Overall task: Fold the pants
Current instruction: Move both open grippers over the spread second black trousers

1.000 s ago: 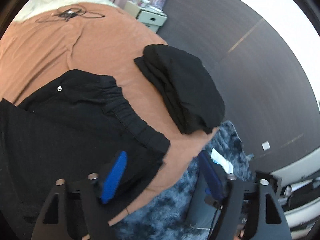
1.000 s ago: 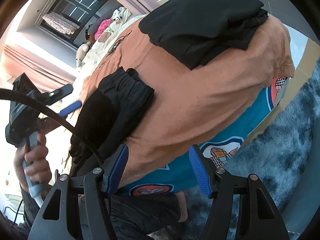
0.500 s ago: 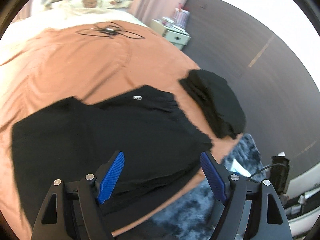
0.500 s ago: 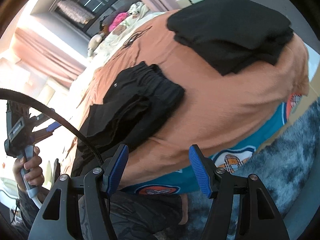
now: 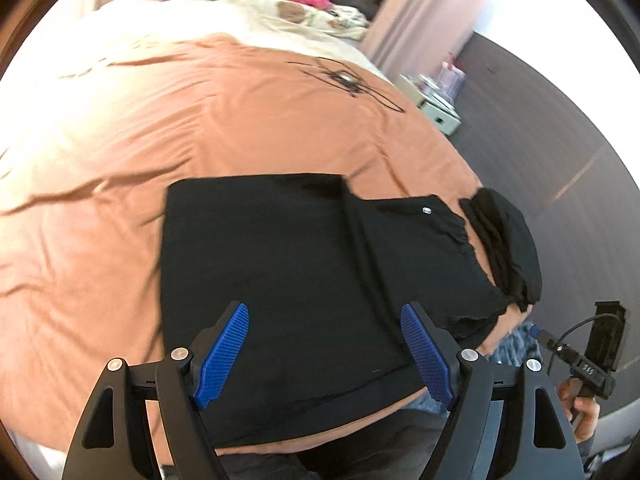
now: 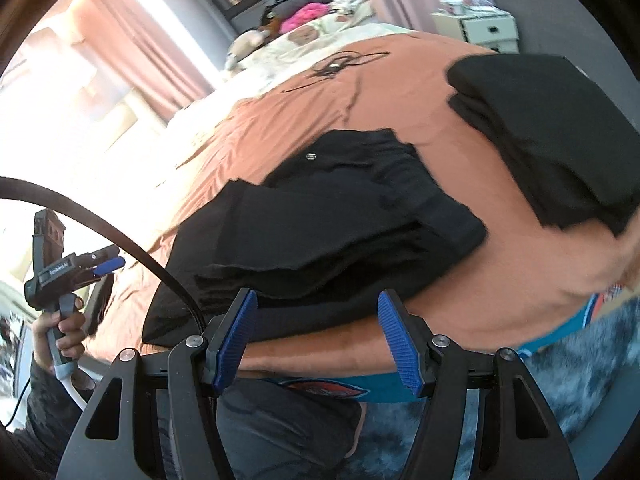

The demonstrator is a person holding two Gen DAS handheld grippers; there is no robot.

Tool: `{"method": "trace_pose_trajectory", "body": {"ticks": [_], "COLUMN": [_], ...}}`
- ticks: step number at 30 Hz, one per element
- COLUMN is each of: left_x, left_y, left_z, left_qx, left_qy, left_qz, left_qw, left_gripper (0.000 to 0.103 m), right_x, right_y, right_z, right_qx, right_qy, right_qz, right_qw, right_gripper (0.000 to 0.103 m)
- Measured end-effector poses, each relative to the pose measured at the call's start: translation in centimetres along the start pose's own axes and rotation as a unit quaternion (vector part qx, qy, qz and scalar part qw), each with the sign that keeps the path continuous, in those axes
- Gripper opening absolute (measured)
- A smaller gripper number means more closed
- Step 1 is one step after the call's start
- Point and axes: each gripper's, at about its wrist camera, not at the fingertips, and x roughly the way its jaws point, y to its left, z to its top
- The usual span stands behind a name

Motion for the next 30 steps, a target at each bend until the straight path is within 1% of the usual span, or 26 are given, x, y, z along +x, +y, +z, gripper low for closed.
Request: {"method": "trace_pose_trajectory", "body": {"ticks": [7,13,16,21,24,27,30], "left_x": [-1.2,-1.1,-0.7,-0.5,-0.6,-0.5,-0.7], "left_y": [6.2,9.3,10.2,11.3,11.5,11.4,11.6], "left_z": [-2.7,-5.2,-6.3,-7.9,-8.4,-8.8,-9.0], "left_qx": [-0.051,-0.074,-0.085,-0.109,-0.119,-0.119,-0.125], "left_qy": [-0.009,-0.006,0.002,0.001,0.000,-0.001,-0.003], "left_qz": [0.012,0.023,0.026,0.029,0.028,0.037,0.037], "left_qw": [0.9986,0.9969,0.9960,0.9937,0.9925,0.9922,0.9915], "left_gripper": [0.080,0.080,0.080,0.080,0.080,0.080,0.080], "right_x": [2.4,6.0,8.2,10.9,12.1,13.5,15.1], "right_y": [4.7,8.2,9.7,12.5,13.8,14.8,15.6], "right_z": [1.5,1.8,2.0,2.3,2.6,2.5,2.3], "right_qx": [-0.055,-0.106,-0.128,-0.173,-0.196,-0.214,-0.238], "right_qy": [0.017,0.044,0.063,0.077,0.083,0.095,0.106], "right_qz": [-0.004,-0.013,-0.013,-0.020,-0.021,-0.020,-0.037], "right_qw": [0.998,0.993,0.990,0.982,0.977,0.972,0.965], "right_gripper": [0.062,0.062,0.062,0.062,0.062,0.062,0.062]}}
